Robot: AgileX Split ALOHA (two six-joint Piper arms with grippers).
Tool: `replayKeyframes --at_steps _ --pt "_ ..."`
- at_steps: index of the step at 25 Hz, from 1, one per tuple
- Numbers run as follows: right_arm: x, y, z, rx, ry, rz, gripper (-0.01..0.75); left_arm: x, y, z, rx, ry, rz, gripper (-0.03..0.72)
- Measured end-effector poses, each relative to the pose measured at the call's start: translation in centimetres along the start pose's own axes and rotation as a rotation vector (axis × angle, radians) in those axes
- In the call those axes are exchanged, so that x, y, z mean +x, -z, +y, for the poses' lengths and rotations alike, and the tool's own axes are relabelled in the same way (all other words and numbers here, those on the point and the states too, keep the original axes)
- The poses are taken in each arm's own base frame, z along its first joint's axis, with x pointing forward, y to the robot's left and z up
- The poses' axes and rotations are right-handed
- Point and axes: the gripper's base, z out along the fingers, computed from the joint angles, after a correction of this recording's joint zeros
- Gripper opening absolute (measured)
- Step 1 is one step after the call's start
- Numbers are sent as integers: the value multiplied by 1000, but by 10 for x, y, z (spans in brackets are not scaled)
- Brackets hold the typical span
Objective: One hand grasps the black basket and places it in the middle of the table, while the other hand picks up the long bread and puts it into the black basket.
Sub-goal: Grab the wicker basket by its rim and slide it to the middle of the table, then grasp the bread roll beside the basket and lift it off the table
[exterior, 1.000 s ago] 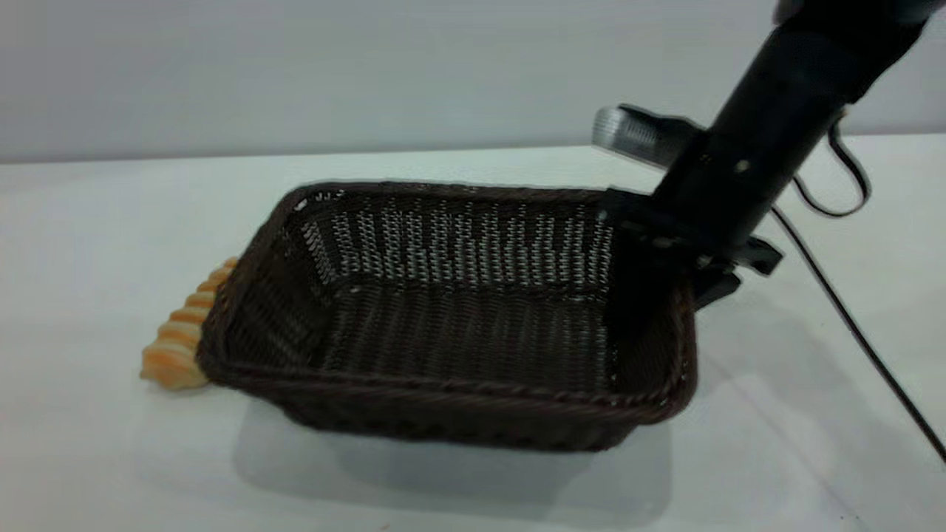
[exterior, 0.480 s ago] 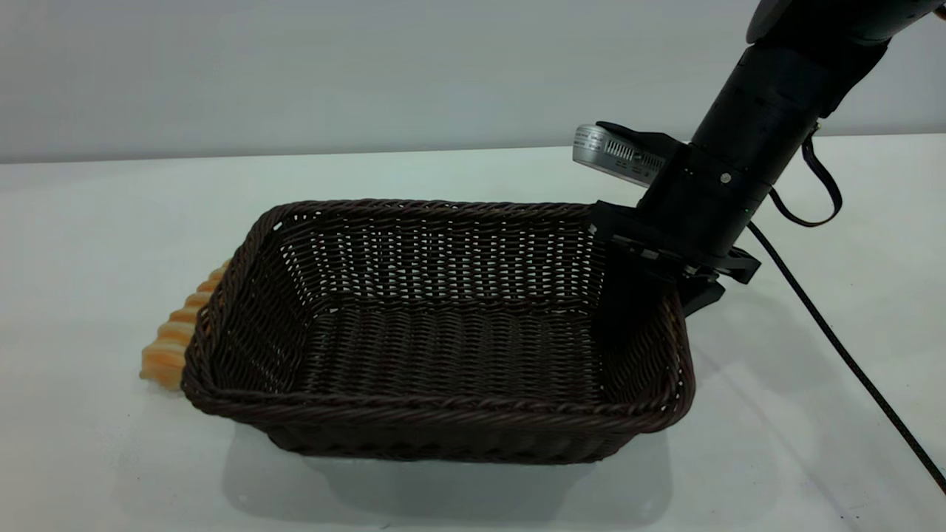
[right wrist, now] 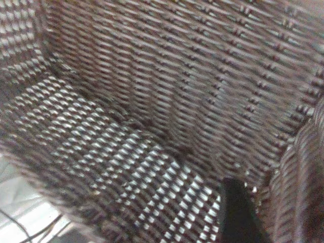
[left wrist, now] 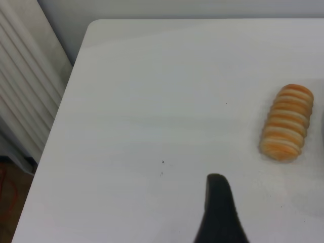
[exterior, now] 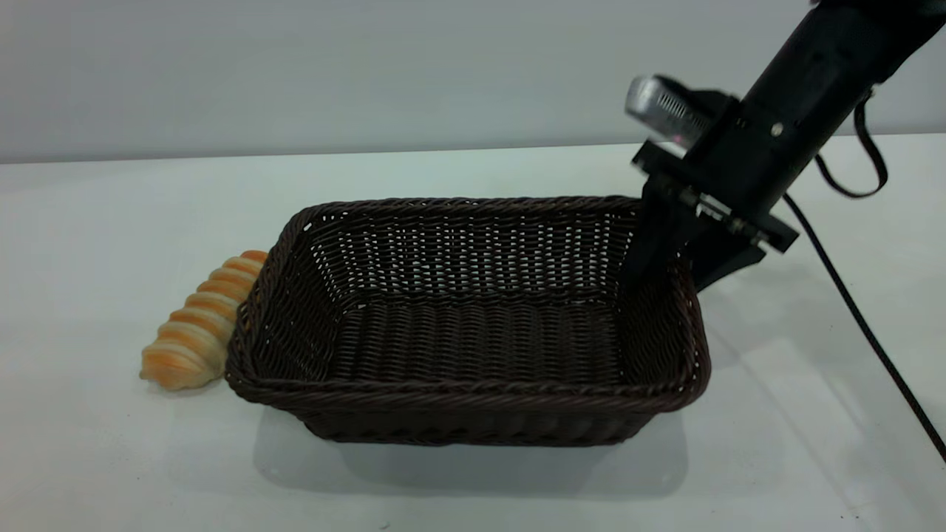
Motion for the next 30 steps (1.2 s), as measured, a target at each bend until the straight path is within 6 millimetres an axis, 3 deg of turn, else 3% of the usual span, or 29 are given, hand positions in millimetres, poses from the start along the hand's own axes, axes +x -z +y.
replayKeyframes --at_steps 8,17,22,26,30 --pt "-18 29 4 55 22 -16 419 0 0 0 0 1 2 555" --pt "-40 92 -2 144 47 -148 419 3 0 1 -6 17 38 555" --pt "-29 139 0 289 98 -192 419 6 -10 -1 -21 34 170 555" --pt "-11 178 15 406 143 -228 419 2 -21 -3 -19 29 225 555" --pt "16 200 33 465 139 -241 419 -1 -29 -6 -2 35 253 555"
